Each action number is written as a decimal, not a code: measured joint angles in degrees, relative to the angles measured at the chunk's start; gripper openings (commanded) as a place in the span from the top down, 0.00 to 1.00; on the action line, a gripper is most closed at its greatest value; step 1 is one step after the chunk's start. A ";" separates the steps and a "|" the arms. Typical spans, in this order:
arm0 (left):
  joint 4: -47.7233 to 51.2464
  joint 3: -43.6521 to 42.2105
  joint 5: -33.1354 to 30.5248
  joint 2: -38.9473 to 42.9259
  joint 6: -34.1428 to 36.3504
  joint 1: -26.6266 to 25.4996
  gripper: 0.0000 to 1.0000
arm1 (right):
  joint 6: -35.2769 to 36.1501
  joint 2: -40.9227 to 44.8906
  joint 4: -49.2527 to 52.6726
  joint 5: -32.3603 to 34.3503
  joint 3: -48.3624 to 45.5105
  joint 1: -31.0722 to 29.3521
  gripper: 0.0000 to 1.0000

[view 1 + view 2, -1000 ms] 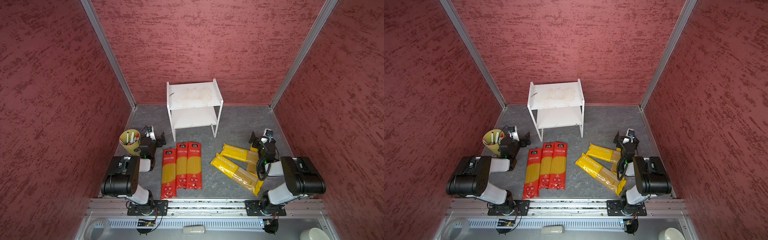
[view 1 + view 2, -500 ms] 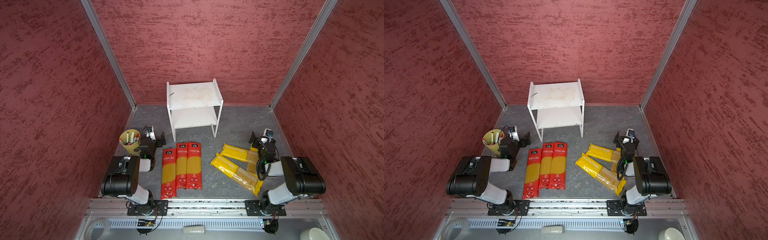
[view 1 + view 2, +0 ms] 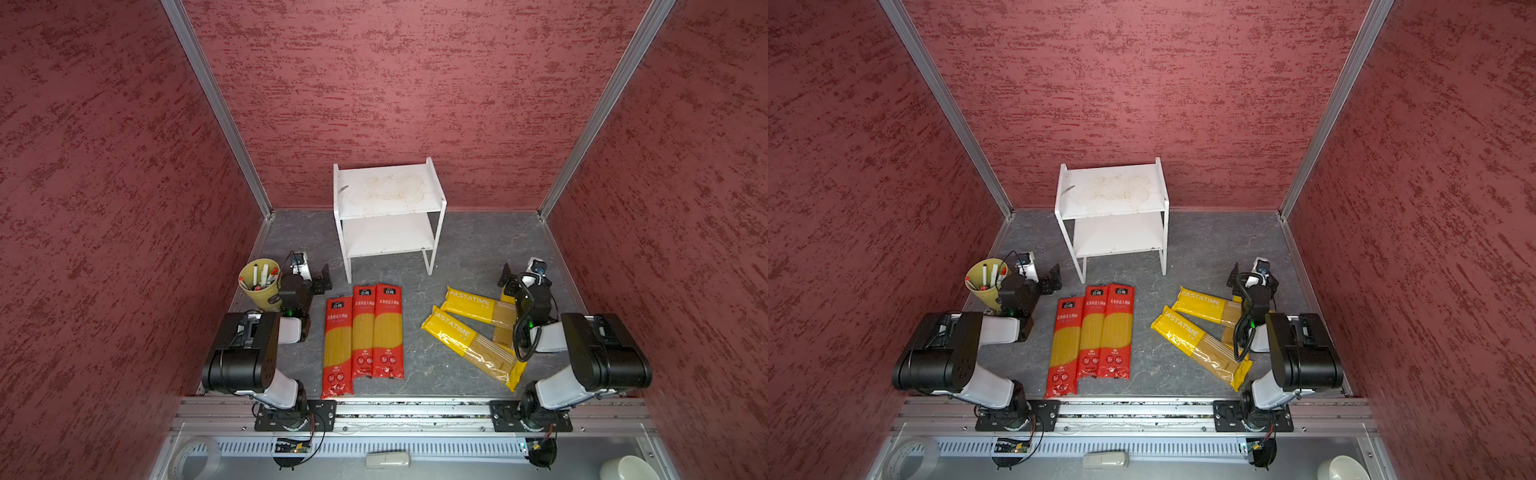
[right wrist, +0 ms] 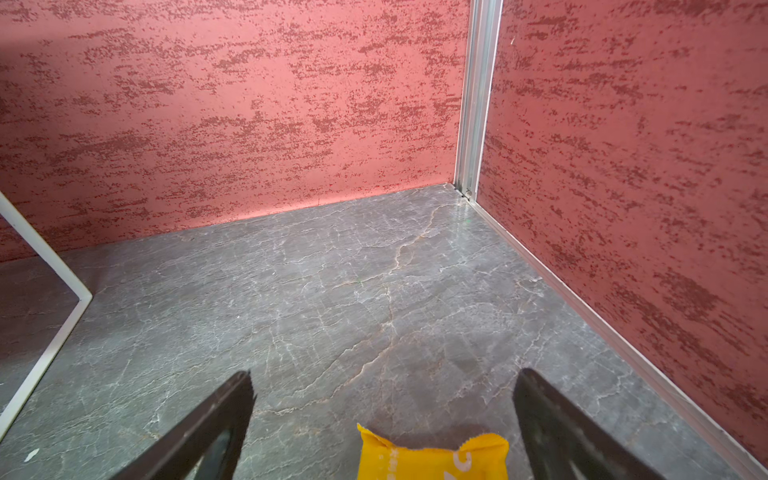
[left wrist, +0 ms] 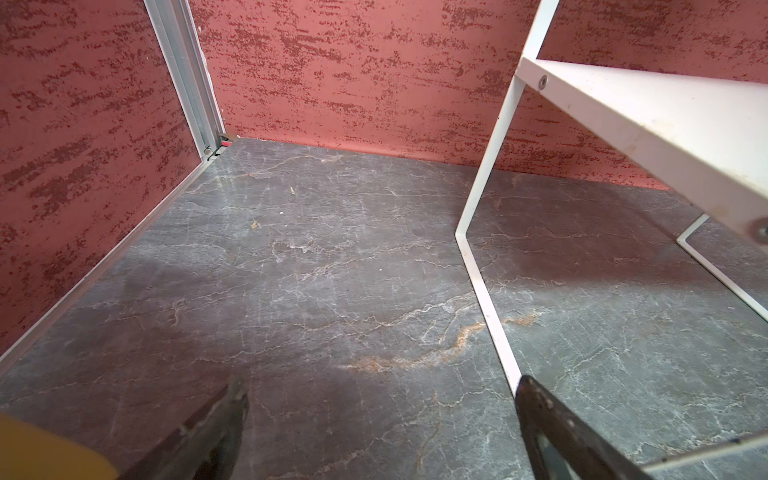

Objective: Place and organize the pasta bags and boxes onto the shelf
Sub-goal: 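Reach both grippers toward the red spaghetti bags in the middle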

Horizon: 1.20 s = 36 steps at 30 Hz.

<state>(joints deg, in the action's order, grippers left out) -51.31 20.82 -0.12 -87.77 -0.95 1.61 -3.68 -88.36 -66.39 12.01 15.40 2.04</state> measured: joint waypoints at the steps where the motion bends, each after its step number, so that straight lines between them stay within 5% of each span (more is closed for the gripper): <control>1: -0.02 0.00 -0.13 0.00 0.00 -0.07 0.00 | 0.04 1.14 0.76 -0.04 -0.24 0.00 0.01; 10: 10.08 0.79 -10.45 13.64 0.39 -5.14 0.01 | -6.99 26.43 24.61 7.32 5.35 -1.42 0.01; 14: 18.99 4.26 -16.96 21.84 -0.55 -8.72 0.00 | -13.97 27.58 42.18 11.85 16.52 -5.03 0.01; 18: 31.01 9.88 -20.98 27.17 -6.19 -9.86 0.01 | -21.73 27.17 48.74 4.90 19.56 -6.27 0.01; 22: 42.66 16.31 -17.73 29.46 -14.64 -7.63 0.00 | -26.73 27.39 50.31 -4.02 16.79 -6.40 0.08; 29: 55.25 17.42 -3.15 34.38 -25.40 0.76 0.05 | -29.46 23.63 60.37 -7.28 23.15 -11.74 0.14; 32: 59.67 17.46 -2.64 36.06 -26.43 -4.48 0.07 | -29.55 22.34 62.58 -7.26 24.06 -17.44 0.15; 36: 65.42 18.14 -7.69 36.30 -26.82 -18.40 0.07 | -30.34 20.17 66.12 -6.97 24.76 -25.77 0.23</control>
<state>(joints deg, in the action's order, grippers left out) 14.11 38.96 -7.81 -51.46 -27.77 -16.80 -34.02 -68.18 -0.27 5.04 40.16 -23.73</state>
